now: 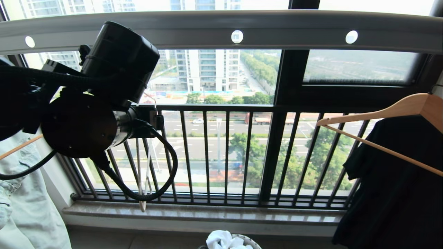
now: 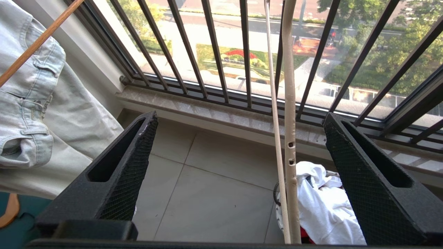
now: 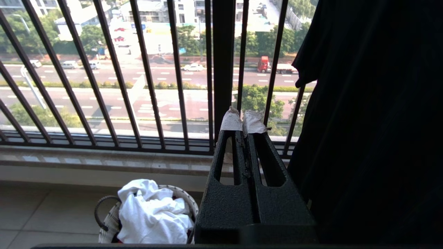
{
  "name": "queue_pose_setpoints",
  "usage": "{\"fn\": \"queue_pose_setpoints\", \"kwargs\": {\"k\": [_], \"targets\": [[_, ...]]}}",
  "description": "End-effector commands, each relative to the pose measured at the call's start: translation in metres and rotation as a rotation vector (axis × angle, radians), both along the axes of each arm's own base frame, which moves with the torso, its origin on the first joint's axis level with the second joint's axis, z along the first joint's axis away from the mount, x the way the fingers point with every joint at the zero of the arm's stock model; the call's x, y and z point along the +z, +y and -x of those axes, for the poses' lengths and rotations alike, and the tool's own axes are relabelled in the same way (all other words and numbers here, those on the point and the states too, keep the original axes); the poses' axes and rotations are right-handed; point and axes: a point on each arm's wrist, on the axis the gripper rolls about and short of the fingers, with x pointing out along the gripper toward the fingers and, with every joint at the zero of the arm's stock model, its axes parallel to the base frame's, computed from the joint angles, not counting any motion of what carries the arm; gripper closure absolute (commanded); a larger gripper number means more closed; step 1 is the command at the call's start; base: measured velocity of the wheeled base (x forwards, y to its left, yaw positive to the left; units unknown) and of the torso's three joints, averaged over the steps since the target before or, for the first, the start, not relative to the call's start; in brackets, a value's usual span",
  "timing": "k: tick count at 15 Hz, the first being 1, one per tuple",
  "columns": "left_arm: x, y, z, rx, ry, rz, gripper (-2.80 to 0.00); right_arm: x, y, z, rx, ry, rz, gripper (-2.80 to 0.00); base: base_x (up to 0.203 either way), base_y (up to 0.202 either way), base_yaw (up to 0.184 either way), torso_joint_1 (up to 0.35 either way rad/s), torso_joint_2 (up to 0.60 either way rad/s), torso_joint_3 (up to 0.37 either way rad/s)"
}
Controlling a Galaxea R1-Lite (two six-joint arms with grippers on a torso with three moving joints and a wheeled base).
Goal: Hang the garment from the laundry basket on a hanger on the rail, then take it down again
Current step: Pick up the clothes rack on the clothesline
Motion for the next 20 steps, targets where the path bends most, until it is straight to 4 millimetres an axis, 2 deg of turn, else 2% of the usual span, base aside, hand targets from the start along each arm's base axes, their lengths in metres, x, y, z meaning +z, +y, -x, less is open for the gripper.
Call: {"fn": "queue_pose_setpoints", "kwargs": {"k": [1, 10, 11, 20], "targets": [[-0.001, 0.003, 0.004, 0.006, 0.002, -0.004, -2.80, 0.000, 0.000, 0.000, 0.000, 0.001, 0.000, 0.00, 0.000, 0.000, 0.000, 0.000, 0.00, 0.000], [-0.017, 0.006, 0.008, 0.008, 0.043, -0.002, -2.80, 0.000, 0.000, 0.000, 0.000, 0.001, 0.000, 0.00, 0.000, 0.000, 0.000, 0.000, 0.00, 0.000], [-0.017, 0.006, 0.007, 0.009, 0.043, -0.002, 0.00, 0.000, 0.000, 0.000, 0.000, 0.001, 0.000, 0.00, 0.000, 0.000, 0.000, 0.000, 0.00, 0.000], [-0.013, 0.008, 0.012, 0.005, 0.032, 0.006, 0.00, 0.000, 0.000, 0.000, 0.000, 0.001, 0.000, 0.00, 0.000, 0.000, 0.000, 0.000, 0.00, 0.000]]}}
